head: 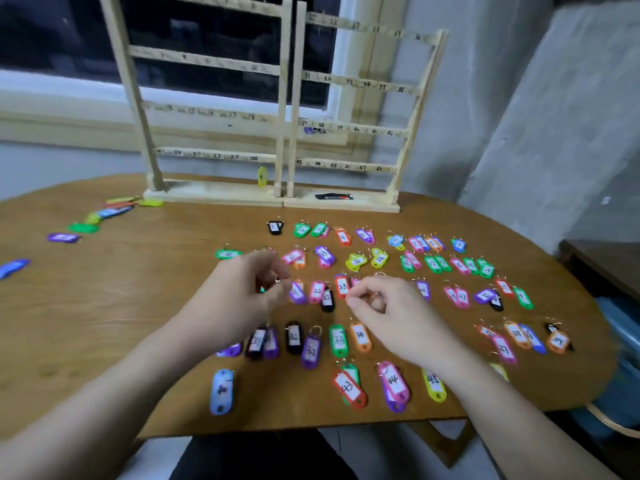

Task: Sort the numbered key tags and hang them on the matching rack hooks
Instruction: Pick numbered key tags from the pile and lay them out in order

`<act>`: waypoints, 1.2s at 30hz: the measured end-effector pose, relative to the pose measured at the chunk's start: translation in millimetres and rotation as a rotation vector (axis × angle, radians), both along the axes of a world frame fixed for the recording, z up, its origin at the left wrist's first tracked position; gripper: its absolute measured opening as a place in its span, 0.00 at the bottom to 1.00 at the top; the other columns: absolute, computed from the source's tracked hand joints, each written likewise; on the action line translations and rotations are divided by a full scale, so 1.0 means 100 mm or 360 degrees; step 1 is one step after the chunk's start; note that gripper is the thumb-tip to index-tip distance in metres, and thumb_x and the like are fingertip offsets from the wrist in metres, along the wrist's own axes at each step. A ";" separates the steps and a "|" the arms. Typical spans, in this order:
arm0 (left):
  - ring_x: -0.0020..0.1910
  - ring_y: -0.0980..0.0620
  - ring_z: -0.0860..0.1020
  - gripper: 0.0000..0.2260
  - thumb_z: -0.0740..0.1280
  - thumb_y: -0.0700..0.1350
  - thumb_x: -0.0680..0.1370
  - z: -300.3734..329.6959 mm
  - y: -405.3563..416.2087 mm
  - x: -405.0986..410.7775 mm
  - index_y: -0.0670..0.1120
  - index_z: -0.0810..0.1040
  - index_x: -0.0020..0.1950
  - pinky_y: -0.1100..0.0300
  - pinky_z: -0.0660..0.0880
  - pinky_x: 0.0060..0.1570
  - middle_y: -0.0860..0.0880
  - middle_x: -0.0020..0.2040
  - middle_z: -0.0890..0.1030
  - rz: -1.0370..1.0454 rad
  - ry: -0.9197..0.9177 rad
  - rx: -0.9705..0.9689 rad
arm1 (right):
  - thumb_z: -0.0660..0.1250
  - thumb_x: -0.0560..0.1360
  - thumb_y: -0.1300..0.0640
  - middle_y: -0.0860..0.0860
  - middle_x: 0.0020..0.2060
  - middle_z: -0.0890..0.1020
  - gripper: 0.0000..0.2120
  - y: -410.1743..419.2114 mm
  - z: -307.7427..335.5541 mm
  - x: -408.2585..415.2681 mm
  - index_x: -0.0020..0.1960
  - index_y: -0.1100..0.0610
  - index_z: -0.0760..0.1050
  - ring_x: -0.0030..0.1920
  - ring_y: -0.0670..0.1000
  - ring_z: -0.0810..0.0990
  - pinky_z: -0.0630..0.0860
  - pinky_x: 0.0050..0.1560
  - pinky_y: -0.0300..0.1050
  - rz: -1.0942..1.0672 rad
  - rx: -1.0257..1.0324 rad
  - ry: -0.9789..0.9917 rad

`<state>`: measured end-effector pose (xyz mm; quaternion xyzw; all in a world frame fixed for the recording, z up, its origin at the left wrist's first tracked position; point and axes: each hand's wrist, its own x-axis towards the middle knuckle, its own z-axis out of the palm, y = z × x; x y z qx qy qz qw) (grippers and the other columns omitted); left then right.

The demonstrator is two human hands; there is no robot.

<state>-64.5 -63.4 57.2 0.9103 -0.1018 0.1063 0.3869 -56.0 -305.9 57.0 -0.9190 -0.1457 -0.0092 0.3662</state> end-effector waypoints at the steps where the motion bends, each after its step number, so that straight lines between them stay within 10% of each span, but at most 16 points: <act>1: 0.34 0.59 0.74 0.01 0.71 0.46 0.78 -0.01 0.19 -0.05 0.52 0.80 0.47 0.68 0.68 0.34 0.53 0.34 0.78 0.0073 0.0006 0.0009 | 0.68 0.80 0.57 0.33 0.23 0.73 0.06 0.14 0.00 0.06 0.45 0.54 0.81 0.26 0.40 0.72 0.65 0.30 0.33 0.0053 0.0002 0.0009; 16: 0.49 0.44 0.78 0.08 0.67 0.43 0.77 -0.59 2.86 -0.51 0.47 0.78 0.56 0.51 0.75 0.50 0.48 0.45 0.80 0.1562 0.0058 0.0006 | 0.69 0.78 0.58 0.45 0.37 0.81 0.04 2.86 -0.19 0.48 0.47 0.51 0.81 0.35 0.41 0.75 0.70 0.39 0.30 0.0828 0.0011 -0.0132; 26: 0.54 0.47 0.77 0.15 0.70 0.60 0.74 -0.61 3.18 -0.14 0.53 0.81 0.57 0.51 0.70 0.56 0.51 0.49 0.77 0.1592 0.0150 0.0253 | 0.60 0.83 0.59 0.52 0.57 0.79 0.12 4.08 -0.48 1.06 0.62 0.55 0.78 0.58 0.53 0.76 0.72 0.63 0.48 0.0712 -0.0197 -0.0182; 36: 0.44 0.45 0.75 0.09 0.65 0.52 0.81 -0.72 3.21 -0.08 0.51 0.84 0.49 0.50 0.73 0.47 0.50 0.42 0.75 0.1493 -0.0074 0.0448 | 0.65 0.81 0.48 0.50 0.56 0.79 0.12 4.48 -0.70 1.31 0.60 0.52 0.79 0.60 0.54 0.75 0.71 0.60 0.49 0.0538 -0.0239 -0.0379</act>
